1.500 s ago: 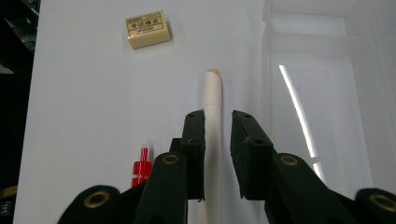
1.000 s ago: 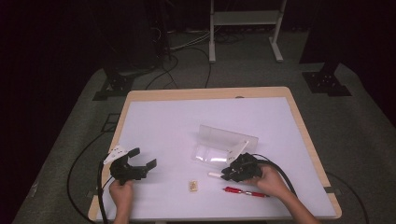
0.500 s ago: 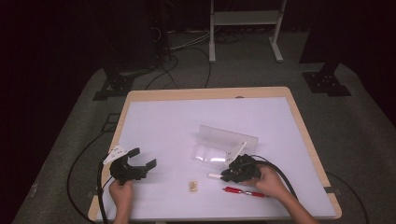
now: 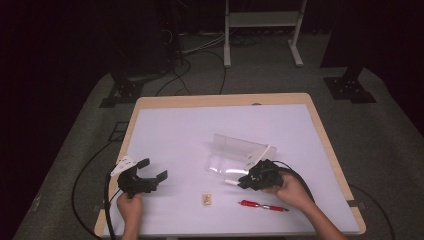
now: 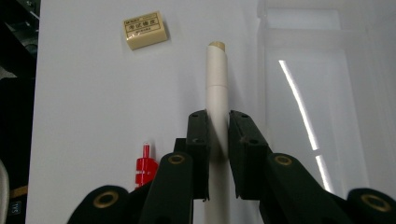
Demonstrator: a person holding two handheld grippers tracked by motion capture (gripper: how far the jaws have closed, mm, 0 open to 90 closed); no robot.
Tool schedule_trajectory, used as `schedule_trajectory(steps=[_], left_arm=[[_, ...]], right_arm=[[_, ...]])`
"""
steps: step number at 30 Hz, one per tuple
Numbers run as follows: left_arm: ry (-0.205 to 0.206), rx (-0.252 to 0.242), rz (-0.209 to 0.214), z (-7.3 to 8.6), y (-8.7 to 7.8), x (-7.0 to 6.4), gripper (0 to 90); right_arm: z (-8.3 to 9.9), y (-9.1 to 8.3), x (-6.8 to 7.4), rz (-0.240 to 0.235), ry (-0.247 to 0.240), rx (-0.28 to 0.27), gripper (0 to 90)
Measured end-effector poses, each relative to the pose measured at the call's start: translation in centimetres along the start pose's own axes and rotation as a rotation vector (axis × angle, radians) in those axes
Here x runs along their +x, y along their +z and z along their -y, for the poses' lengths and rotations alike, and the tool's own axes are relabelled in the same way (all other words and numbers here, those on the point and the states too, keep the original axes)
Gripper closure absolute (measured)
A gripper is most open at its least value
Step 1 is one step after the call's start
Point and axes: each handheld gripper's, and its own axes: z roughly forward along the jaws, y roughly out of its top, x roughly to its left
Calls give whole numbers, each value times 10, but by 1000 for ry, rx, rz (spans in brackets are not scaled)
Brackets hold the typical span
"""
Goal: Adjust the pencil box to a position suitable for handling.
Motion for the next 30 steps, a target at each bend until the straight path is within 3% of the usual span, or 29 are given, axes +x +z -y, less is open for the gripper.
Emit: schedule_trajectory(steps=[19, 30], left_arm=[[-2, -1, 0, 0, 0, 0, 1], [-2, -1, 0, 0, 0, 0, 0]], right_arm=[[-18, -18, -11, 53, 5, -17, 780], [-22, -17, -22, 87, 10, -7, 781]])
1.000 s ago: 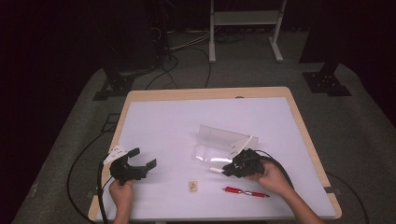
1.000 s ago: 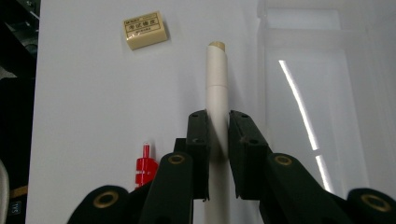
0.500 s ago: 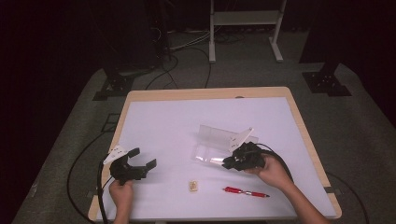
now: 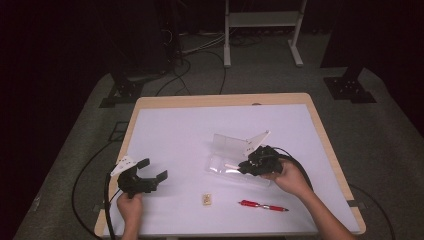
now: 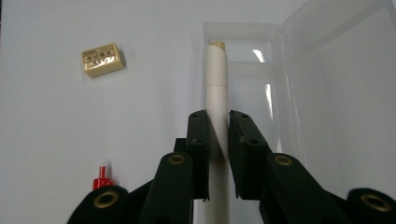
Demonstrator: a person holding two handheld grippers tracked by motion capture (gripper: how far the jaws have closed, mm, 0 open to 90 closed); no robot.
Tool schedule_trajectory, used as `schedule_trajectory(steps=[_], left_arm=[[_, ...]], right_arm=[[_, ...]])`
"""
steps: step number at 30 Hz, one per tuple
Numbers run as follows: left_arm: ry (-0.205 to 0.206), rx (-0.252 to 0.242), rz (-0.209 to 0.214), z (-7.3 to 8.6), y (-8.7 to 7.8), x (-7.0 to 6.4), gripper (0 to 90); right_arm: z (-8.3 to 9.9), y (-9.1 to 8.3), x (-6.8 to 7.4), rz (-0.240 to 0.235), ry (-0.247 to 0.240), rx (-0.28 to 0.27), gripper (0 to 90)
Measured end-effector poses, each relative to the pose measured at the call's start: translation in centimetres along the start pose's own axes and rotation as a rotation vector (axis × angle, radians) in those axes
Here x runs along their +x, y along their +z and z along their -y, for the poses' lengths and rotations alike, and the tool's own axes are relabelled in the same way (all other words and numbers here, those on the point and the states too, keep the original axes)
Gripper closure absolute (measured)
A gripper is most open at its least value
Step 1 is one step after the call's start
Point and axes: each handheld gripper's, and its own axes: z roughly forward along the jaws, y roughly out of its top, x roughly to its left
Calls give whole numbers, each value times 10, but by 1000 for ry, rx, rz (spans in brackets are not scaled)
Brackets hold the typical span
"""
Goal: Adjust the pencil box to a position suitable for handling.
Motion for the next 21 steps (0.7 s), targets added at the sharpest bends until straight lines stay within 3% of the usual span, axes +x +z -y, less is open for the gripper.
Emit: schedule_trajectory(steps=[21], left_arm=[[0, 0, 1, 0, 0, 0, 1]], right_arm=[[2, 16, -20, 34, 16, 40, 781]])
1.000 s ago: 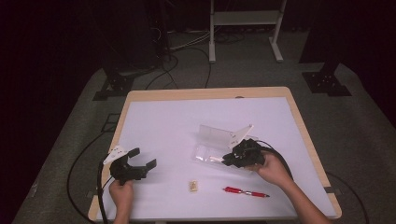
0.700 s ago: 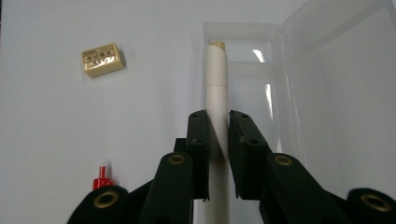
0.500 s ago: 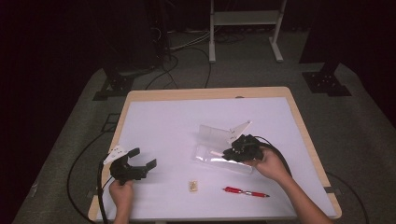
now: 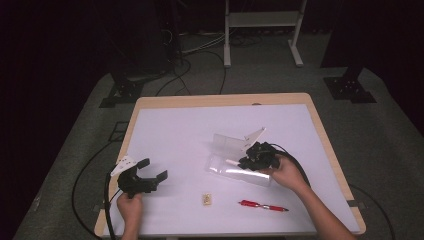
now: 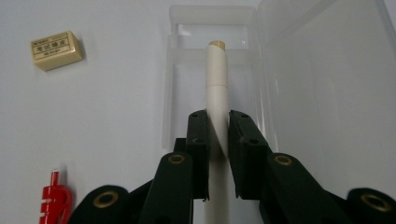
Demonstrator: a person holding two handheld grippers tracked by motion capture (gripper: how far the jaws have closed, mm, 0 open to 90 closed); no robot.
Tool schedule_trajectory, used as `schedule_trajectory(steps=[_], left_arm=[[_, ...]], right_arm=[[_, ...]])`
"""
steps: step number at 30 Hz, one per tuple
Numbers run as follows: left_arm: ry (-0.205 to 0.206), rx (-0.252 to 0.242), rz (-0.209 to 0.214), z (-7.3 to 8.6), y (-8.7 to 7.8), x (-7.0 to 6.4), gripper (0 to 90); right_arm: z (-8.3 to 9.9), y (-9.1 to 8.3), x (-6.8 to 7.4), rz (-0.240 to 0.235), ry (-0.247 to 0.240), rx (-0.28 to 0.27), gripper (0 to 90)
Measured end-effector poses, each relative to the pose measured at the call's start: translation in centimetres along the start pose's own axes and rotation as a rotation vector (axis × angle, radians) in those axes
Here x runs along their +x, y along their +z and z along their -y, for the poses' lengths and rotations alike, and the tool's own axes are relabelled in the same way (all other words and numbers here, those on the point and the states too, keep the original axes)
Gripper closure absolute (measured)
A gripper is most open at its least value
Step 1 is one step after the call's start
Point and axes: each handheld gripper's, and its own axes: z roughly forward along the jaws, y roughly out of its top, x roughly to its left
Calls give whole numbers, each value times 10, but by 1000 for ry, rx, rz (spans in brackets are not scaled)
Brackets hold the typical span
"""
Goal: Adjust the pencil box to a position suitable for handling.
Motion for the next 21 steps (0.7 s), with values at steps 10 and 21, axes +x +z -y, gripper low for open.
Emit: schedule_trajectory(steps=[10, 21], left_arm=[[-1, -1, 1, 0, 0, 0, 0], [-1, -1, 1, 0, 0, 0, 0]], right_arm=[[2, 10, -8, 4, 8, 12, 780], [5, 21, -13, -2, 22, 35, 780]])
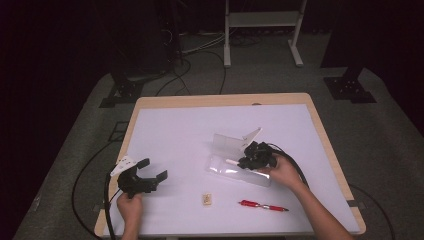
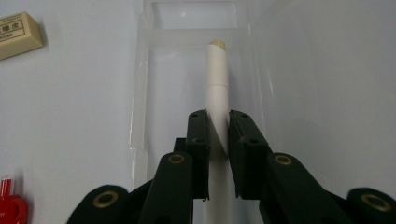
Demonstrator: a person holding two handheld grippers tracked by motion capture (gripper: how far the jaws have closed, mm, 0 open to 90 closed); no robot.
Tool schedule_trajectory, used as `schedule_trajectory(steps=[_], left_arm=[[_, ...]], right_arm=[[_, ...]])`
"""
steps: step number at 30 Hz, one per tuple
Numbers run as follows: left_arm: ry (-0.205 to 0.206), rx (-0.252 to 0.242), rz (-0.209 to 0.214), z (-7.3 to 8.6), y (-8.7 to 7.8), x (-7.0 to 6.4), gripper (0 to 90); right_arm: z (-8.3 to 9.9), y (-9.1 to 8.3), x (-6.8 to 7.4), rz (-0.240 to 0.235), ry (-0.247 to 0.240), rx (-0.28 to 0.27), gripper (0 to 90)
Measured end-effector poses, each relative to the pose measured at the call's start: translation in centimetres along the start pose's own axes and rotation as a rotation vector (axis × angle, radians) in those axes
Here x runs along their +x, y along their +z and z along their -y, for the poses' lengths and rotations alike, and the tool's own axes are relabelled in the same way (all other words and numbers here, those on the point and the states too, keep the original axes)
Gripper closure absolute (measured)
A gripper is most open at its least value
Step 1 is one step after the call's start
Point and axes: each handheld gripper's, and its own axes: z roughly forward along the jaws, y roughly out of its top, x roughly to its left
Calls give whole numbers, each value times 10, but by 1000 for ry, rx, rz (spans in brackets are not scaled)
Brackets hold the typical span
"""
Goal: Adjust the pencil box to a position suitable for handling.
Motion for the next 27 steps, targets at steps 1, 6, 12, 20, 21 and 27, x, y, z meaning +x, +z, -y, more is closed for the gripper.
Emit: schedule_trajectory(steps=[1, 6, 12, 20, 21, 27], left_arm=[[0, 0, 0, 0, 0, 0, 0], [0, 0, 0, 0, 0, 0, 0], [-1, 0, 0, 0, 0, 0, 0], [0, 0, 0, 0, 0, 0, 0], [0, 1, 0, 0, 0, 0, 0], [-1, 0, 1, 0, 0, 0, 0]], right_arm=[[0, 1, 0, 0, 2, 3, 779], [1, 4, -1, -7, 8, 13, 779], [1, 6, -2, -11, 14, 18, 778], [1, 7, -2, -3, 6, 25, 775], [1, 7, -2, -4, 4, 25, 774], [1, 8, -1, -2, -3, 33, 772]])
